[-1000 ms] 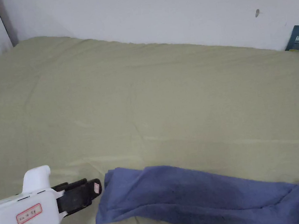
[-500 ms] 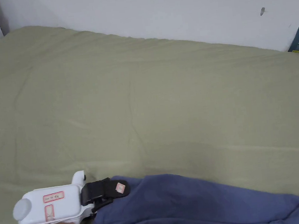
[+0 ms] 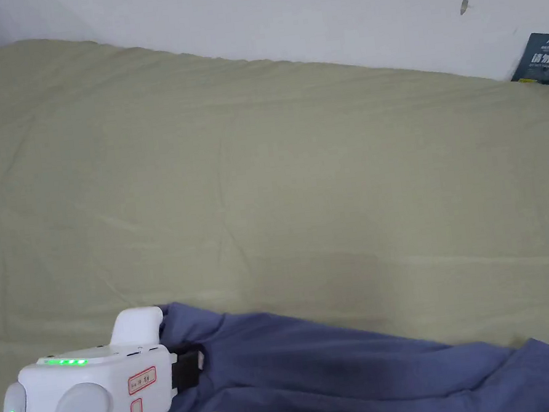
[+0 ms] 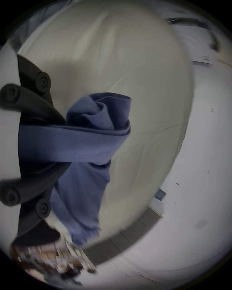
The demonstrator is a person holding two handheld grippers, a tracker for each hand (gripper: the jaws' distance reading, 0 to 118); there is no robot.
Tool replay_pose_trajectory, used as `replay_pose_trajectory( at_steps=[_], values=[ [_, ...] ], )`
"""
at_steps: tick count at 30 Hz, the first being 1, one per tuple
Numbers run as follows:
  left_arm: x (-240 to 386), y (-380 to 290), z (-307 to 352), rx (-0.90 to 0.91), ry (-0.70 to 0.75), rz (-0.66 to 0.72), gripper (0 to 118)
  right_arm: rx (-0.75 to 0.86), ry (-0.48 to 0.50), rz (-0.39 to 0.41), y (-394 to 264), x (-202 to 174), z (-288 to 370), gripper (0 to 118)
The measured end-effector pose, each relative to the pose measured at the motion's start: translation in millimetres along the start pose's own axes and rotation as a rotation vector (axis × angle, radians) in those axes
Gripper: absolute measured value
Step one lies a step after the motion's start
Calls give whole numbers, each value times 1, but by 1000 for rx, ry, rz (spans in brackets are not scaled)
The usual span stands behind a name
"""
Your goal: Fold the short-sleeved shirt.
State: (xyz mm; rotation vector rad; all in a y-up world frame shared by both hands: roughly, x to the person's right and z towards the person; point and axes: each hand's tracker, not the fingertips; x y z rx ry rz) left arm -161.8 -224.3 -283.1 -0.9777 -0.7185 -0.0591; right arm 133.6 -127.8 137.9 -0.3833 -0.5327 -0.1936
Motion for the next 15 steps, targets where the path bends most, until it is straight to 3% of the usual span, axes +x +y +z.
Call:
replay_pose_trajectory(
  at_steps=[2, 5, 8, 12, 15],
  values=[
    [-1, 4, 11, 79, 198, -104, 4, 5, 7, 6, -1, -2, 1, 0],
    [-13, 7, 24, 79, 260, -72, 4, 17, 31, 1, -5, -5, 4, 0],
    [3, 22, 48, 73, 99, 25, 4, 26, 52, -4, -8, -6, 7, 0],
    [66, 39, 64, 74, -286, 79, 4, 51, 73, -23, -5, -1, 15, 0],
    [125, 41, 37, 35, -364, 45, 5, 70, 82, -44, -4, 4, 23, 0]
  ],
)
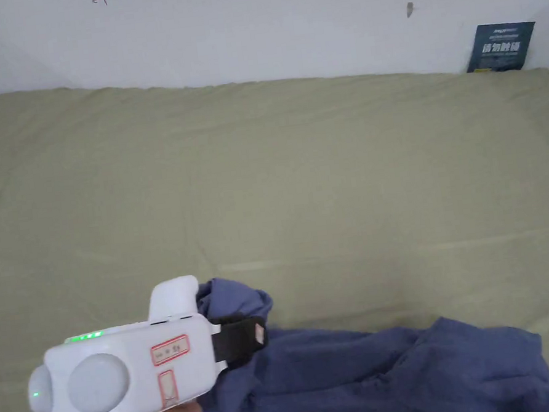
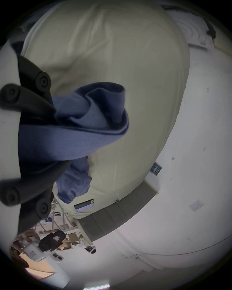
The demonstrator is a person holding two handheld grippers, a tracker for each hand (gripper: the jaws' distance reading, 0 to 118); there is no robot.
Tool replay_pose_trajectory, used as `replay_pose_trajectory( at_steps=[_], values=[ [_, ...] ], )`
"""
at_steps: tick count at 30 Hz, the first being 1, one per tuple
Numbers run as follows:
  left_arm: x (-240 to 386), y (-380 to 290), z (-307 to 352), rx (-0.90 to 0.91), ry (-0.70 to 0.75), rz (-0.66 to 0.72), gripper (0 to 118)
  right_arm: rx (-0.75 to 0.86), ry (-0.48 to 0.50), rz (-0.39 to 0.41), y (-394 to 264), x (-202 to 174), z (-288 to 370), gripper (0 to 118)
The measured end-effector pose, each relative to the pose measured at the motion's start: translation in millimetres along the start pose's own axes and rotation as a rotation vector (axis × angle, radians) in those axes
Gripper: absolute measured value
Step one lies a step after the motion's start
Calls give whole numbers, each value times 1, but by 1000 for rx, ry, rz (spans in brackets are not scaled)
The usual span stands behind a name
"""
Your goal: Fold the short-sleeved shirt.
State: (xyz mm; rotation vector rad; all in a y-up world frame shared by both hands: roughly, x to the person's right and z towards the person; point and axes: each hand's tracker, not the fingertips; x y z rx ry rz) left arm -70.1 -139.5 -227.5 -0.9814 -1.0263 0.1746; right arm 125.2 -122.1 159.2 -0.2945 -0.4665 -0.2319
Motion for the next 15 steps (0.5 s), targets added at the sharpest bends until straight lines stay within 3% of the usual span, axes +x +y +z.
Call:
replay_pose_trajectory(
  at_steps=[6, 8, 9, 11, 12, 15],
  values=[
    [14, -36, -136, -241, 190, -82, 6, 44, -46, 0, 1, 6, 21, 0],
    [10, -44, -147, -241, 236, -111, 15, 57, -49, 23, 3, 5, 29, 0],
    [10, -40, -140, -206, 194, -86, 25, 65, -45, 21, 4, 5, 33, 0],
    [16, -29, -121, -177, 73, 29, 95, 72, -50, 27, 5, 5, 38, 0],
    [24, -24, -109, -164, 63, 37, 115, 73, -54, 34, 4, 5, 40, 0],
    [37, -6, -49, 23, 59, -67, 115, 67, -39, 20, 4, 8, 41, 0]
  ],
)
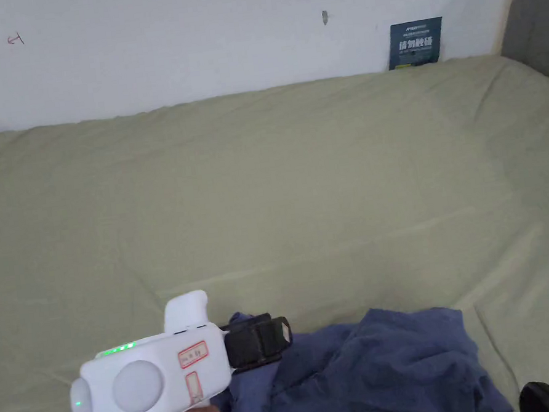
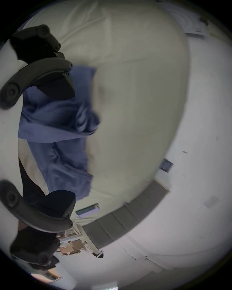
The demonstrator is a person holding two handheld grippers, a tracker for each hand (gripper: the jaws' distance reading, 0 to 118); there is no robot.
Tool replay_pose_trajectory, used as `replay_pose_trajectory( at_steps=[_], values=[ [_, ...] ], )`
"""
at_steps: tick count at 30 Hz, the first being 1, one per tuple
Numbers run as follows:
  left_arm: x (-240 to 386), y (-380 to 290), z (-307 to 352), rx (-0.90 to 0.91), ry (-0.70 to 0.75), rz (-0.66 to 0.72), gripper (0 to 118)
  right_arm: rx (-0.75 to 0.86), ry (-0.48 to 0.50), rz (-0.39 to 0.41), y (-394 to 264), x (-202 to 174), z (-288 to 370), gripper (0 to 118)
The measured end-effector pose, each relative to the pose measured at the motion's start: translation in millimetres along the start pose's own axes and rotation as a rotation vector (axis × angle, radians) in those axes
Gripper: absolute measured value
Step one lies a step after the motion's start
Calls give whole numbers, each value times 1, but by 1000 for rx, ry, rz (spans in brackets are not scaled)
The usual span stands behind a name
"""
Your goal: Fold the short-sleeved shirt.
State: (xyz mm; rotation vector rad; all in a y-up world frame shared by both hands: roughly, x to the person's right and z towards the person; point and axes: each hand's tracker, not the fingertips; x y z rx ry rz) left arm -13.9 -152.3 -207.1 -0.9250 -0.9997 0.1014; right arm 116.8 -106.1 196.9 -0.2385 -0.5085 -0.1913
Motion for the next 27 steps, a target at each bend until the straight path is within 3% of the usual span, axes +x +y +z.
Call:
replay_pose_trajectory(
  at_steps=[4, 8, 9, 10, 12, 16, 19, 27],
  values=[
    [-23, 5, 45, 117, 122, -29, 109, -7, 5, -13, -1, 0, -2, 0],
    [-44, -10, 29, 32, 379, -158, 57, -20, 25, -29, -3, -3, -5, 0],
    [-48, -15, 17, 1, 407, -177, 16, -23, 27, -30, -5, -4, -6, 0],
    [-52, -19, 9, 6, 370, -166, 4, -26, 28, -29, -6, -4, -6, 0],
    [-56, -27, -12, -81, 243, -103, 4, -35, 27, -19, -6, -5, -6, 0],
    [-26, -38, -53, -146, 241, -190, 4, -39, 19, -5, -6, -6, -5, 0],
    [2, -40, -76, -153, 139, -180, 4, -41, 14, -12, -5, -3, -6, 0],
    [53, -48, -96, -164, 130, -270, 4, -53, 1, -39, -5, 6, -9, 0]
  ],
)
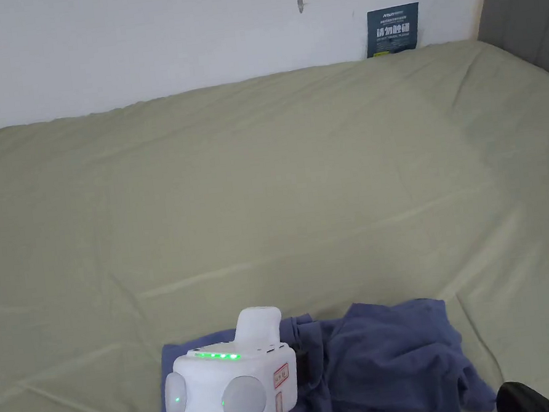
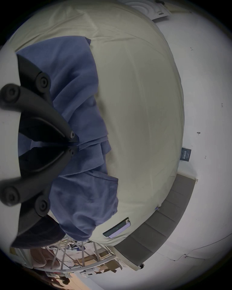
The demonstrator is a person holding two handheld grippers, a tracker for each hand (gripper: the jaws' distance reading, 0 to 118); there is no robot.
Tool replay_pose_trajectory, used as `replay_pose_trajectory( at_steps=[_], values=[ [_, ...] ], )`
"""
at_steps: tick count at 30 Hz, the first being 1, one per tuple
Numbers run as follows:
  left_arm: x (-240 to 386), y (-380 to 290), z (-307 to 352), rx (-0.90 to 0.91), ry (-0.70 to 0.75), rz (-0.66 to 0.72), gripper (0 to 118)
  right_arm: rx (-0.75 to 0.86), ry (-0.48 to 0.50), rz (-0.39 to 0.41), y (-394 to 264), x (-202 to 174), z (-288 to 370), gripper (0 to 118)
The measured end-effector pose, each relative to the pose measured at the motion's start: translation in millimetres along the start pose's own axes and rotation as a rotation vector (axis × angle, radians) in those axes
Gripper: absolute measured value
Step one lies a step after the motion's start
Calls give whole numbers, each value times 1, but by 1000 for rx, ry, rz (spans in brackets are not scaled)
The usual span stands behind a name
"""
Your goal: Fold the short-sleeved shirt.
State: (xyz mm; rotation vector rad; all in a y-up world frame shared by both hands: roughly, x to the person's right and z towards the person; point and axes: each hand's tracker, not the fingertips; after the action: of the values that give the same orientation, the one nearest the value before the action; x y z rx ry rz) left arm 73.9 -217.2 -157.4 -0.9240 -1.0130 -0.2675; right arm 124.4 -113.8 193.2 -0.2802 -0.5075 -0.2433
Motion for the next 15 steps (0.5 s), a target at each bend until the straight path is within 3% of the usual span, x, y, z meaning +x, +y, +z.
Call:
replay_pose_trajectory(
  at_steps=[8, 13, 14, 15],
  values=[
    [-54, -33, 131, 204, -3, 52, 4, -19, 31, 9, 2, -9, -7, 0],
    [-113, -60, 145, 199, 11, 197, 4, -68, 91, 16, -5, -28, -19, 0],
    [-127, -63, 145, 173, -20, 245, 7, -75, 106, 15, -6, -33, -20, 0],
    [-143, -64, 144, 184, -96, 325, 26, -76, 132, 8, -6, -36, -20, 0]
  ],
)
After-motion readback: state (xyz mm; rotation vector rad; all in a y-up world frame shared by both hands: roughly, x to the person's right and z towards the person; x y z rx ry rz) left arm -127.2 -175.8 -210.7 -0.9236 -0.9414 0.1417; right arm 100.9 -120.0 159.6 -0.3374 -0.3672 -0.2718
